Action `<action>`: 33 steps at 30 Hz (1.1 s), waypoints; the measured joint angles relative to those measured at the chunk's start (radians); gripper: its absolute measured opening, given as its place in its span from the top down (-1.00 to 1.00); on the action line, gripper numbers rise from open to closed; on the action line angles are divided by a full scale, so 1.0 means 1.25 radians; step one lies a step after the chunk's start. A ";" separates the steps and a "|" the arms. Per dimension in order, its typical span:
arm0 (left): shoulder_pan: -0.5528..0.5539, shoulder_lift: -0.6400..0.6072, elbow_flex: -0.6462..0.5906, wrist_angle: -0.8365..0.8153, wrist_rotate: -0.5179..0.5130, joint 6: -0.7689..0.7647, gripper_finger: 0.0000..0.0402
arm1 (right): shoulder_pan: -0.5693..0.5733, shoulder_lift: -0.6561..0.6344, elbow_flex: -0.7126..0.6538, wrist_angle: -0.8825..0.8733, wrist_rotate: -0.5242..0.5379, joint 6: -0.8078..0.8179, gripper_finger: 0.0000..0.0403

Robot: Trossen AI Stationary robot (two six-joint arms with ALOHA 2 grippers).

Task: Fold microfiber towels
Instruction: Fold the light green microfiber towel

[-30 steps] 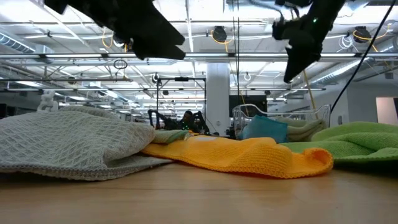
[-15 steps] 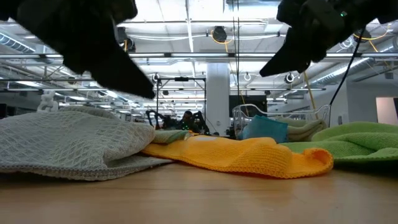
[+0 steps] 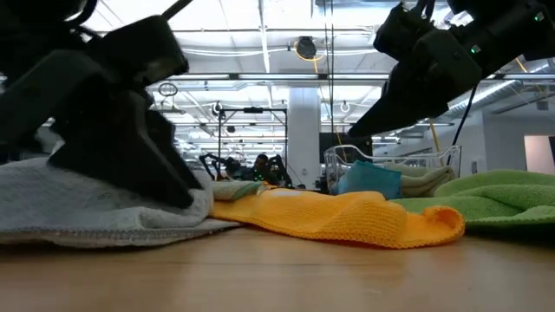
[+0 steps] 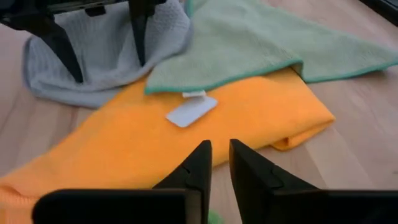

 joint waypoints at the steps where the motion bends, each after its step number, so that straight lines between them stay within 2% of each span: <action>1: 0.008 -0.011 0.000 -0.011 0.001 0.010 -0.76 | 0.001 0.002 0.000 0.008 0.000 -0.001 0.71; 8: 0.065 -0.079 0.000 -0.167 0.025 0.006 -0.63 | 0.001 0.003 -0.009 0.023 0.000 0.015 0.59; 15: 0.103 -0.085 0.000 -0.270 0.052 0.006 -0.58 | 0.009 0.003 -0.041 0.032 0.001 0.081 0.50; 23: 0.126 -0.085 0.003 -0.257 0.054 0.055 -0.69 | 0.019 0.003 -0.044 0.051 0.003 0.082 0.41; 33: 0.126 -0.085 0.090 -0.273 0.073 0.166 -0.43 | 0.021 0.004 -0.044 0.081 0.003 0.064 0.40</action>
